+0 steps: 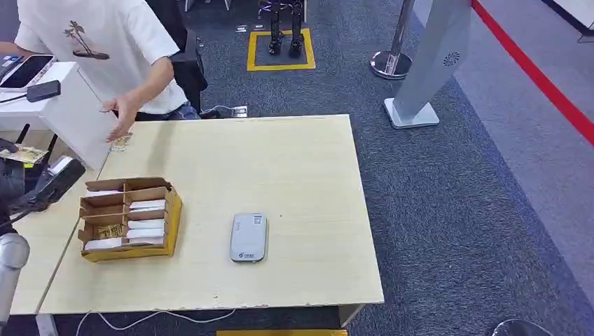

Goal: Pass the card to the sensor for recognition and then transmit it.

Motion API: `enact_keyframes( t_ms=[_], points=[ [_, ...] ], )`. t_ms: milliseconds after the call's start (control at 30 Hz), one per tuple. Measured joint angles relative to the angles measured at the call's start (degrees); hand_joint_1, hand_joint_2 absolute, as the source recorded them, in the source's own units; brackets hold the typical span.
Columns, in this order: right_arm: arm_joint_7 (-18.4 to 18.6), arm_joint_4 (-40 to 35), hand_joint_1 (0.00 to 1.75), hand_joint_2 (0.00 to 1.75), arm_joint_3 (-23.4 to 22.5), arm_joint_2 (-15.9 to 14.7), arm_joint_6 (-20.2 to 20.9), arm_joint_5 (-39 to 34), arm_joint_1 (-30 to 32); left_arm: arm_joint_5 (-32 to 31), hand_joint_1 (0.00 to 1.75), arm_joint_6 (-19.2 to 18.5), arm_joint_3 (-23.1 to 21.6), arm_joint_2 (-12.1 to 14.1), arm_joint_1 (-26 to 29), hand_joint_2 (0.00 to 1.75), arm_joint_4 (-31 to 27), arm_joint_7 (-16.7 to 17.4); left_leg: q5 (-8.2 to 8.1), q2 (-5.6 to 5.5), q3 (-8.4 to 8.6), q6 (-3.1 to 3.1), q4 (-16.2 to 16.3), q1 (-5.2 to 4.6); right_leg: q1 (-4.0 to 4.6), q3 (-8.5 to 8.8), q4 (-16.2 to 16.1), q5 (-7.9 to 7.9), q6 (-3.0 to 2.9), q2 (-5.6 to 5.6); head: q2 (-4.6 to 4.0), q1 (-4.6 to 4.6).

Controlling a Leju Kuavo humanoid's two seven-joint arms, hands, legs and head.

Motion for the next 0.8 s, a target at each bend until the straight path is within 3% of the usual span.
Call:
enact_keyframes(
  t_ms=[567,667,800],
  points=[
    [-0.39,0.00,0.00,0.00,0.00,0.00,-0.63,-1.07,0.03,2.73,1.75,-1.23,1.09,0.44,-0.21,1.75,3.04,-1.03,0.00,0.00,0.00,0.00,0.00,0.00,-0.01,-0.01,-0.02,0.01,-0.01,-0.01,-0.02,0.02],
    [-0.68,0.00,0.00,0.00,0.00,0.00,-0.81,-1.33,0.13,5.69,1.75,-4.05,1.09,0.09,-0.21,1.75,3.04,-2.28,0.00,0.00,0.00,0.00,0.00,0.00,-0.01,-0.02,-0.03,0.01,-0.01,-0.01,0.00,0.00],
    [-1.18,0.00,0.00,0.00,-0.07,0.00,-1.07,-2.58,0.54,13.65,1.75,-11.29,1.07,-0.96,0.14,1.75,1.31,-3.41,0.00,0.00,0.00,0.00,0.00,-0.01,-0.01,-0.01,-0.03,0.02,-0.01,0.00,-0.02,0.02]
  ],
)
